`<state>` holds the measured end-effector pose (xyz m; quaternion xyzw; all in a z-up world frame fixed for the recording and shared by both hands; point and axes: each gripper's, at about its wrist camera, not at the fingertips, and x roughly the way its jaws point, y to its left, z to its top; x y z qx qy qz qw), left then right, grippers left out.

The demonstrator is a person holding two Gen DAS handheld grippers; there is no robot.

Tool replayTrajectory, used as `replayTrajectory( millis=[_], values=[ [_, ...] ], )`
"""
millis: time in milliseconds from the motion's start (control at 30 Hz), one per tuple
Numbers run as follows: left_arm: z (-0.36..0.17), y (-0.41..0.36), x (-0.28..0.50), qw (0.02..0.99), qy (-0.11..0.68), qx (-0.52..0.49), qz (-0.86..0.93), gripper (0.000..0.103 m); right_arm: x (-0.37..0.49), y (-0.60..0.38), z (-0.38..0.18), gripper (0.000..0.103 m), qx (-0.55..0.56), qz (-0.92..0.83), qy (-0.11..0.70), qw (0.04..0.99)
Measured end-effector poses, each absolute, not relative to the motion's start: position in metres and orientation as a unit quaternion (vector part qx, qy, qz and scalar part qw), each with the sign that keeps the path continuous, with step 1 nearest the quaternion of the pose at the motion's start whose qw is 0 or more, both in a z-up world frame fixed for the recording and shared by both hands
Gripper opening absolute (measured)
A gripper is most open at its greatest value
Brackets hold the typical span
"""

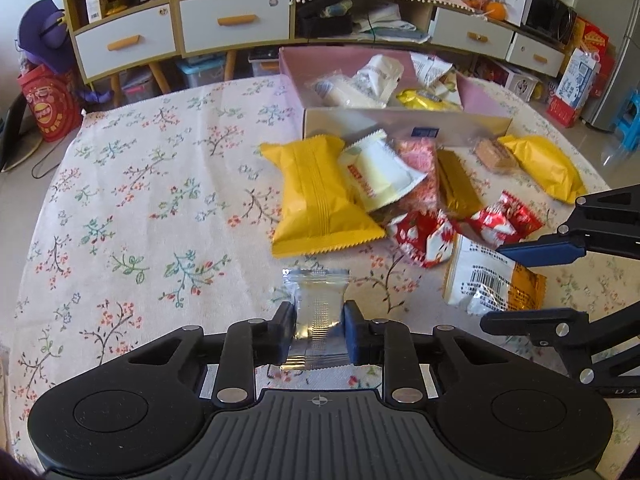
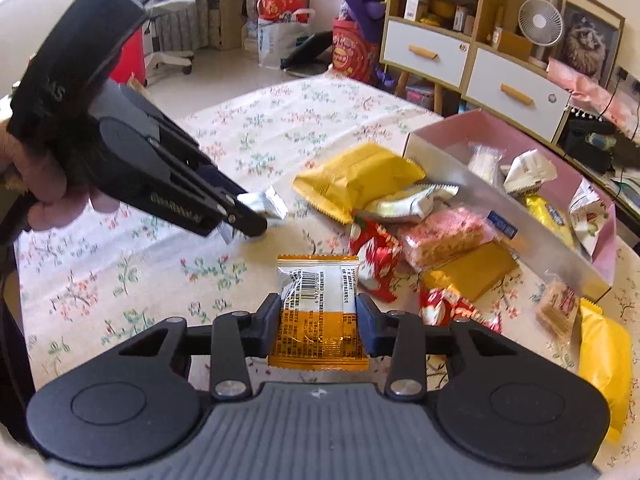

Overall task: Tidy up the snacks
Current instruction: 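Carry both packets into the pink box and open both tools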

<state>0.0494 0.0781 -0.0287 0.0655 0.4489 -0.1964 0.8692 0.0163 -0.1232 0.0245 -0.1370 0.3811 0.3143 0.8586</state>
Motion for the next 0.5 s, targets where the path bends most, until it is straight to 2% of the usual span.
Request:
replayTrajectory(
  millis=[500],
  values=[
    [0.007, 0.051, 0.065, 0.887, 0.412, 0.047, -0.204, 0.023, 0.057, -0.150, 0.053, 0.037, -0.098, 0.257, 0.349, 0.896]
  ],
)
